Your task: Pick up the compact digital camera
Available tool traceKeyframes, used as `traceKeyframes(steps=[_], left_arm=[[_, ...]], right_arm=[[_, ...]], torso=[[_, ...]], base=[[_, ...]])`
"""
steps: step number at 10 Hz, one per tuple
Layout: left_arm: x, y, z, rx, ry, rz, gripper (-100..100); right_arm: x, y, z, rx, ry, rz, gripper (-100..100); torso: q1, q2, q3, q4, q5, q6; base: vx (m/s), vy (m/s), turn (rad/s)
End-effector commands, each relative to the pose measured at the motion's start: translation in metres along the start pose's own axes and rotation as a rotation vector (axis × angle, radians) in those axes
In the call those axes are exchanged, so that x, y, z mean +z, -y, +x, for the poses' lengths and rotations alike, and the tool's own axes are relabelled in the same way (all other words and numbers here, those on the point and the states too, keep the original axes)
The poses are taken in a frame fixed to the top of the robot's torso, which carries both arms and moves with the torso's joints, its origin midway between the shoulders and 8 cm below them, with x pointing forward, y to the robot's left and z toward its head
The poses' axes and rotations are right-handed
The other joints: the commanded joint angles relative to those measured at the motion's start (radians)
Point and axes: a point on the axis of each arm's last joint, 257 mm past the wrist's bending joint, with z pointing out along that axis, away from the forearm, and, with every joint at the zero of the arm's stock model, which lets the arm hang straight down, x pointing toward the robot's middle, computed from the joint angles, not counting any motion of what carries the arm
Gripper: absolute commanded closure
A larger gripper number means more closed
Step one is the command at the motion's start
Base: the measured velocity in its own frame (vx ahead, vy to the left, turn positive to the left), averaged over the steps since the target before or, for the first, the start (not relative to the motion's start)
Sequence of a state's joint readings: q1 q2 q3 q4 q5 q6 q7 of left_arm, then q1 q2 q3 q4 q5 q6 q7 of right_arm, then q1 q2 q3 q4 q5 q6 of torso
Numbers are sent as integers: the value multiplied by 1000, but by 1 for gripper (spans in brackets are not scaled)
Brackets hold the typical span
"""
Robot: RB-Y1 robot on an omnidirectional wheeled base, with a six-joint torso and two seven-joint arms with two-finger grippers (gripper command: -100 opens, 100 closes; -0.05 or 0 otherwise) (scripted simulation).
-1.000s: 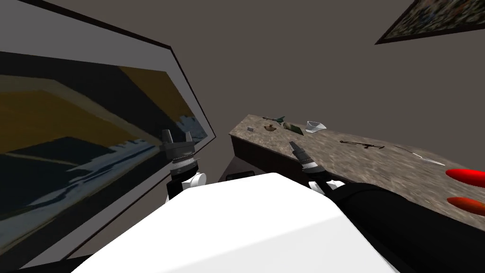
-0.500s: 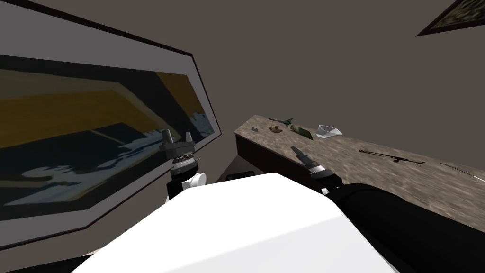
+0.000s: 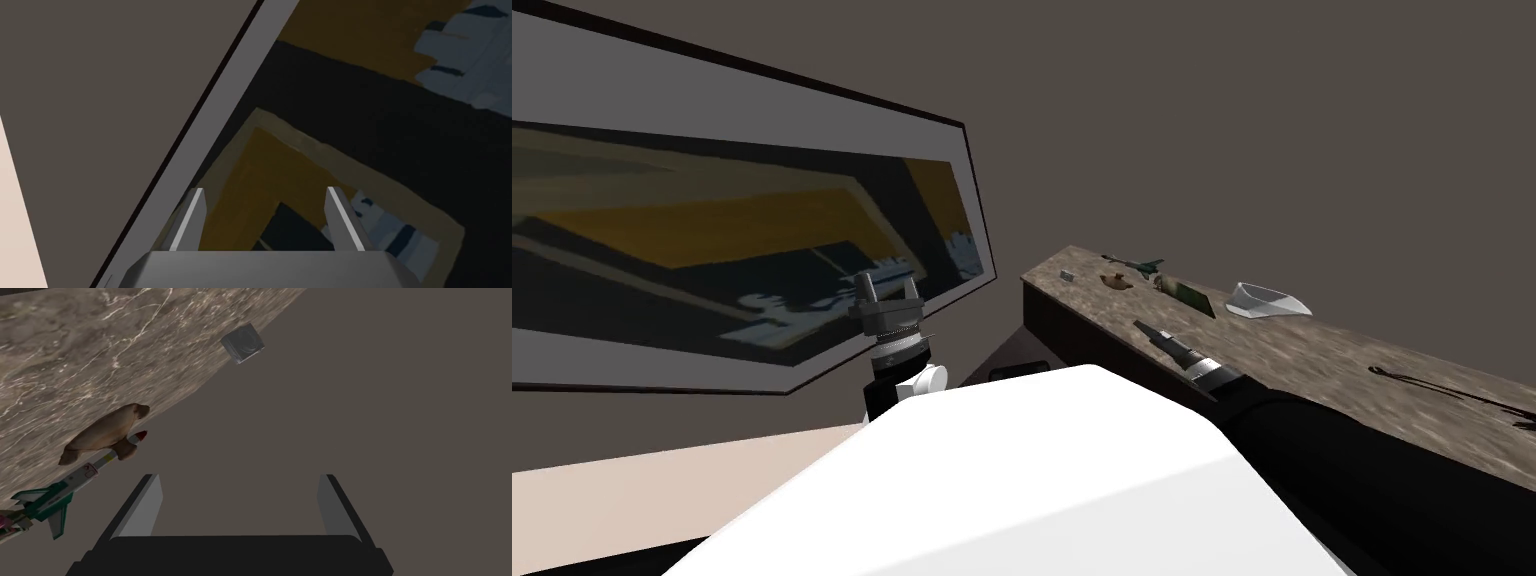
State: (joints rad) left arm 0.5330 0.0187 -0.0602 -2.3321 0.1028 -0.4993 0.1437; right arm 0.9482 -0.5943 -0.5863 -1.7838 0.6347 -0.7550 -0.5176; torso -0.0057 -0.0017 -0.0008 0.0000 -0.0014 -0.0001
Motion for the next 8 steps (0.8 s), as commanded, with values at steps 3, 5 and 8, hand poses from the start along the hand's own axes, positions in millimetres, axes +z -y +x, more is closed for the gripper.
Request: traceKeyframes(steps=[3, 5, 8], left_arm=[[0, 0, 0, 0, 0, 0, 0], [0, 0, 0, 0, 0, 0, 0], [0, 0, 0, 0, 0, 0, 0]], right_arm=[[-30, 39, 13, -43, -145, 108, -100], [-44, 57, 18, -60, -215, 159, -100], [-75, 89, 26, -77, -346, 256, -100]], torso=[[1, -1, -1, 0, 0, 1], [1, -2, -1, 0, 0, 1], [-1, -3, -2, -1, 0, 0]], base=[[-1, -21, 357], [8, -23, 353], [22, -37, 418]])
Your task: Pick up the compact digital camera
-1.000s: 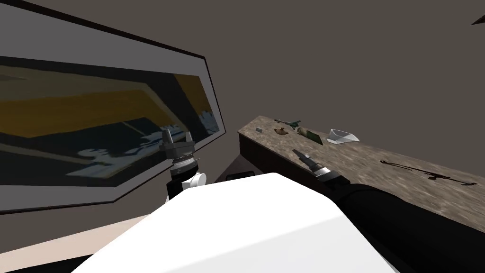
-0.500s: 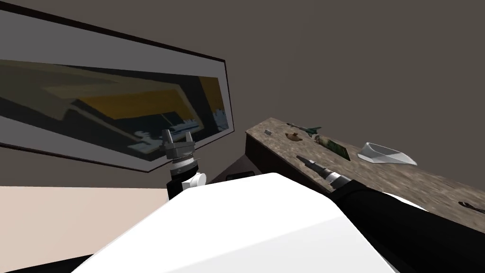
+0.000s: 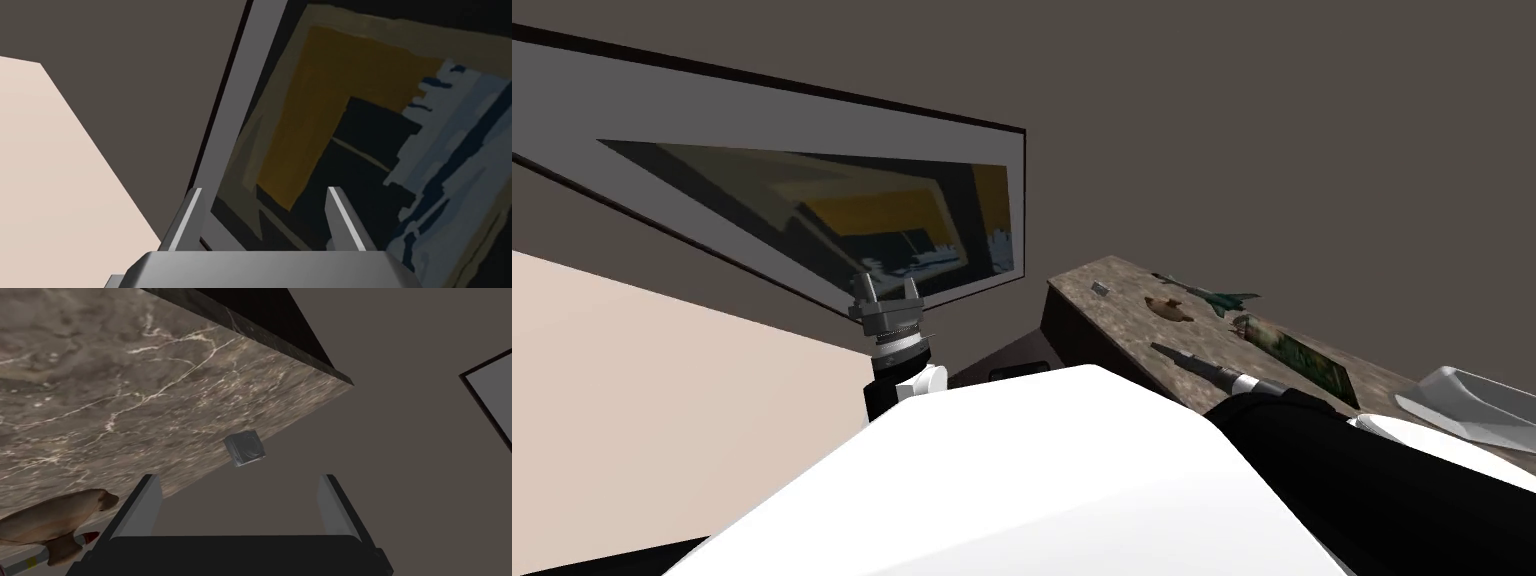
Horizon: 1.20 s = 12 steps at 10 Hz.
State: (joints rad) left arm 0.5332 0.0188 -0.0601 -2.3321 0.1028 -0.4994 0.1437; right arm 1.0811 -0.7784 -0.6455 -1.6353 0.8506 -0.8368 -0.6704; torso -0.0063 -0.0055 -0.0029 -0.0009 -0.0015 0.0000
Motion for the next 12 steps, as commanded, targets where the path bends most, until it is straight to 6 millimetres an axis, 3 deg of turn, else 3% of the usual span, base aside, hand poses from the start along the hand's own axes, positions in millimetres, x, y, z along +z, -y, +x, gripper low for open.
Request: traceKeyframes(steps=[1, 5, 6, 8, 9, 11, 12], left_arm=[[0, 0, 0, 0, 0, 0, 0], [0, 0, 0, 0, 0, 0, 0], [0, 0, 0, 0, 0, 0, 0], [0, 0, 0, 0, 0, 0, 0], [0, 0, 0, 0, 0, 0, 0], [0, 0, 0, 0, 0, 0, 0], [0, 0, 0, 0, 0, 0, 0]], right_arm=[[-5, 12, 8, -6, -39, 28, -100], [-38, 62, 35, -21, -239, 165, -100], [-39, 63, 35, -24, -242, 167, -100], [-64, 90, 51, -21, -364, 250, -100], [-64, 91, 51, -28, -370, 254, -100], [-91, 116, 66, -24, -487, 334, -100], [-91, 116, 66, -26, -488, 335, -100]], torso=[[0, 0, 0, 0, 0, 0], [-1, -1, -1, 0, 0, 0], [-1, -2, -1, 0, 0, 0], [0, -2, -1, 0, 0, 0], [-1, -3, -2, -1, 0, 1], [-1, -3, -2, -1, 0, 0], [-3, -4, -2, -1, -1, 1]], base=[[19, -40, 249], [28, -50, 428], [24, -44, 326], [32, -56, 417], [37, -65, 383], [40, -86, 471], [24, -87, 253]])
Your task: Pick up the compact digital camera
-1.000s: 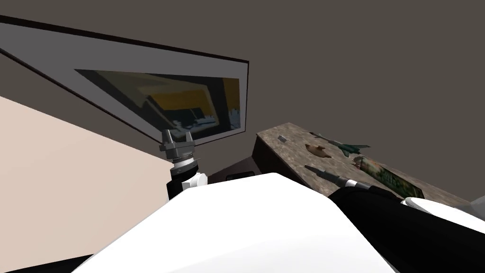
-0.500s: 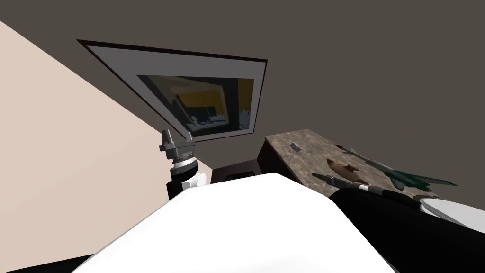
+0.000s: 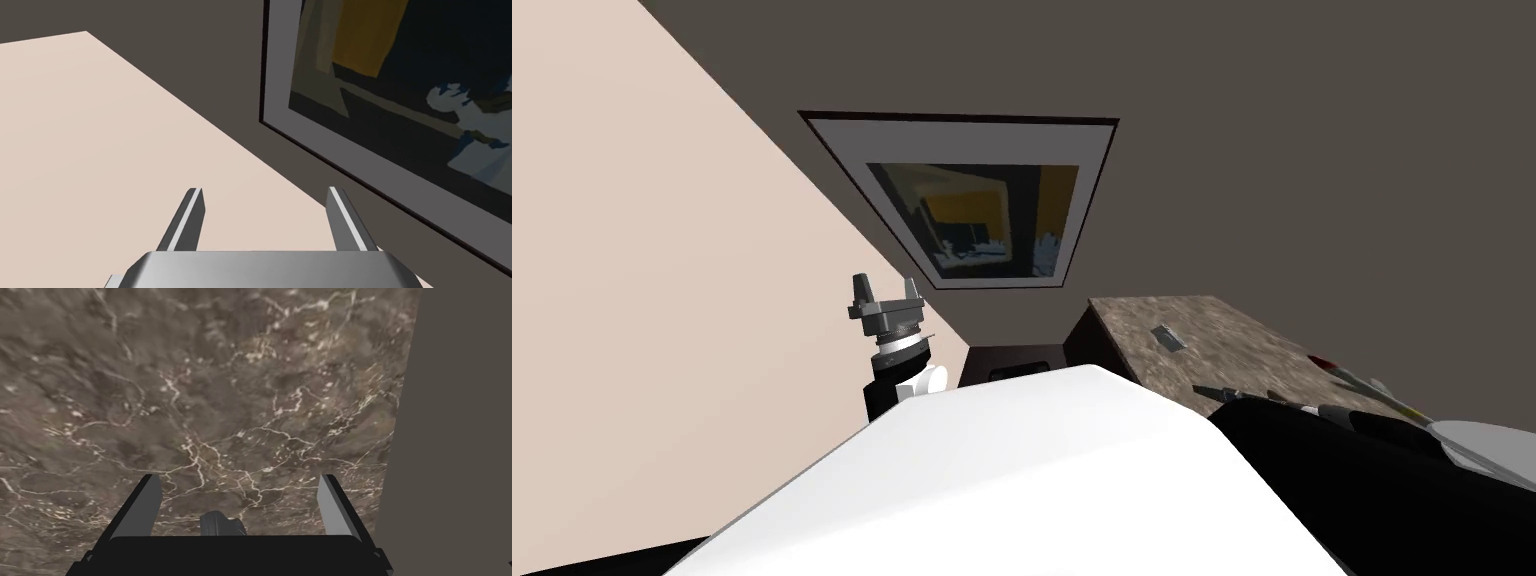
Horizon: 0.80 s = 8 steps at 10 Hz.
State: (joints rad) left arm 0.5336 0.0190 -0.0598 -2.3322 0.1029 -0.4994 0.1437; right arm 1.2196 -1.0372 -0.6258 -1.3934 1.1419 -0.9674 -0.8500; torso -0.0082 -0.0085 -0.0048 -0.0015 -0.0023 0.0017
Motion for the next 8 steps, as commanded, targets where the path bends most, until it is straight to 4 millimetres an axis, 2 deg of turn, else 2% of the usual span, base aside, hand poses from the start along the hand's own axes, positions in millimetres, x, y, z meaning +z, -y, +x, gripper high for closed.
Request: traceKeyframes(steps=[1, 2, 3, 6, 8], left_arm=[[0, 0, 0, 0, 0, 0, 0], [0, 0, 0, 0, 0, 0, 0], [0, 0, 0, 0, 0, 0, 0], [0, 0, 0, 0, 0, 0, 0], [0, 0, 0, 0, 0, 0, 0]], right_arm=[[-5, 15, 12, 2, -67, 44, -100], [-10, 27, 22, 4, -118, 78, -100], [-10, 27, 22, 4, -118, 78, -100], [-26, 55, 46, 10, -245, 160, -100], [-34, 66, 57, 12, -303, 195, -100]], torso=[[0, 0, 0, 0, 0, 0], [1, 0, 0, 0, 0, -1], [0, -1, -1, 0, 0, -1], [1, -1, -1, 0, 0, -1], [0, -3, -2, -1, 0, 0]], base=[[25, -64, 409], [31, -91, 397], [24, -73, 338], [33, -79, 374], [40, -93, 403]])
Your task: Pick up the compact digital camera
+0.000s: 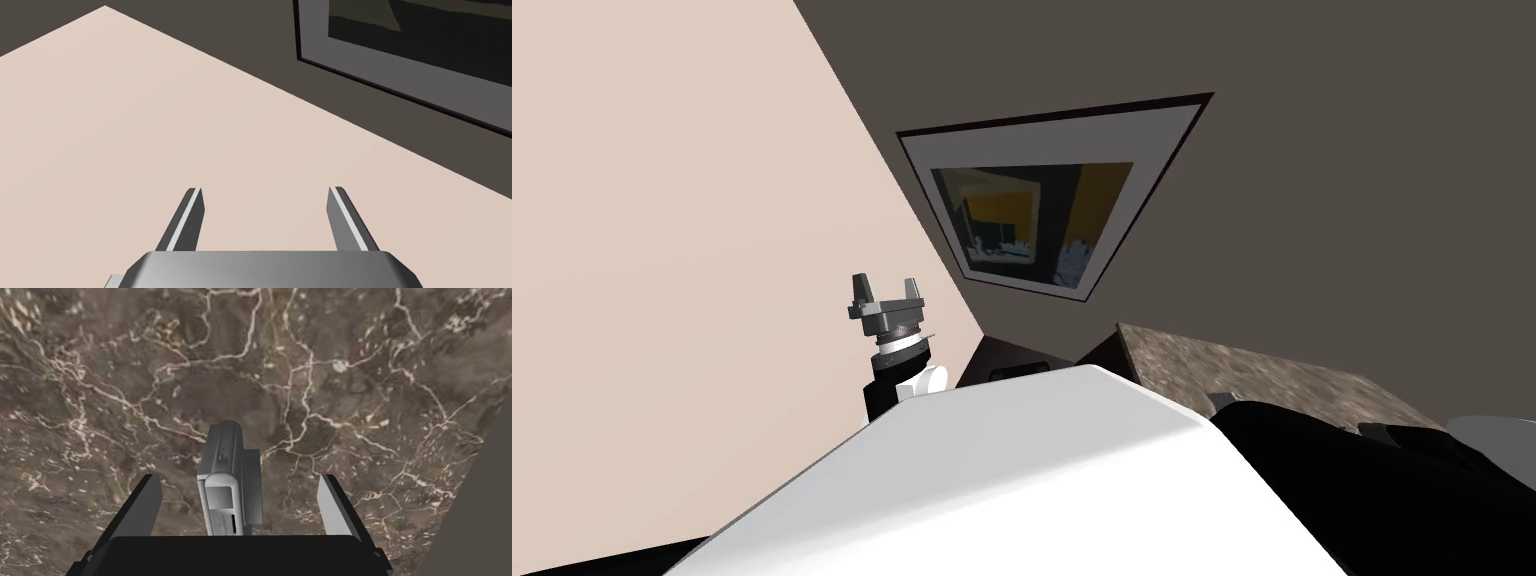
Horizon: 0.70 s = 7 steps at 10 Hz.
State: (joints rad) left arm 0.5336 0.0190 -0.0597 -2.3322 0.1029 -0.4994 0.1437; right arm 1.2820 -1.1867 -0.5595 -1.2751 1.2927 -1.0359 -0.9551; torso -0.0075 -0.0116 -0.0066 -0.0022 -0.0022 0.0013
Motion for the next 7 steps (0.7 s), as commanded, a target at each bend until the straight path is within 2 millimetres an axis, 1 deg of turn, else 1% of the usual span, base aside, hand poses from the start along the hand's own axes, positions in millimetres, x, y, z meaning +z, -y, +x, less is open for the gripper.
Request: traceKeyframes(steps=[1, 2, 3, 4, 6, 7], left_arm=[[0, 0, 0, 0, 0, 0, 0], [0, 0, 0, 0, 0, 0, 0], [0, 0, 0, 0, 0, 0, 0], [0, 0, 0, 0, 0, 0, 0], [0, 0, 0, 0, 0, 0, 0], [0, 0, 0, 0, 0, 0, 0]], right_arm=[[-1, 8, 7, 3, -38, 23, -100], [-1, 5, 3, 2, -23, 15, -100], [-1, 5, 3, 2, -25, 16, 0], [8, 7, 11, 9, -18, 13, -100], [21, 9, 22, 16, -12, 11, -100], [16, 7, 19, 15, -15, 11, -100]], torso=[[0, 0, 0, 0, 0, 0], [2, 0, 0, 0, 0, 1], [5, 2, 1, 1, 1, 2], [7, 3, 2, 1, 2, 2], [7, 3, 2, 1, 2, 2], [7, 3, 2, 1, 2, 2]], base=[[28, -61, 309], [13, -29, 55], [4, -7, -7], [5, -8, 56], [5, -11, 52], [2, -6, 9]])
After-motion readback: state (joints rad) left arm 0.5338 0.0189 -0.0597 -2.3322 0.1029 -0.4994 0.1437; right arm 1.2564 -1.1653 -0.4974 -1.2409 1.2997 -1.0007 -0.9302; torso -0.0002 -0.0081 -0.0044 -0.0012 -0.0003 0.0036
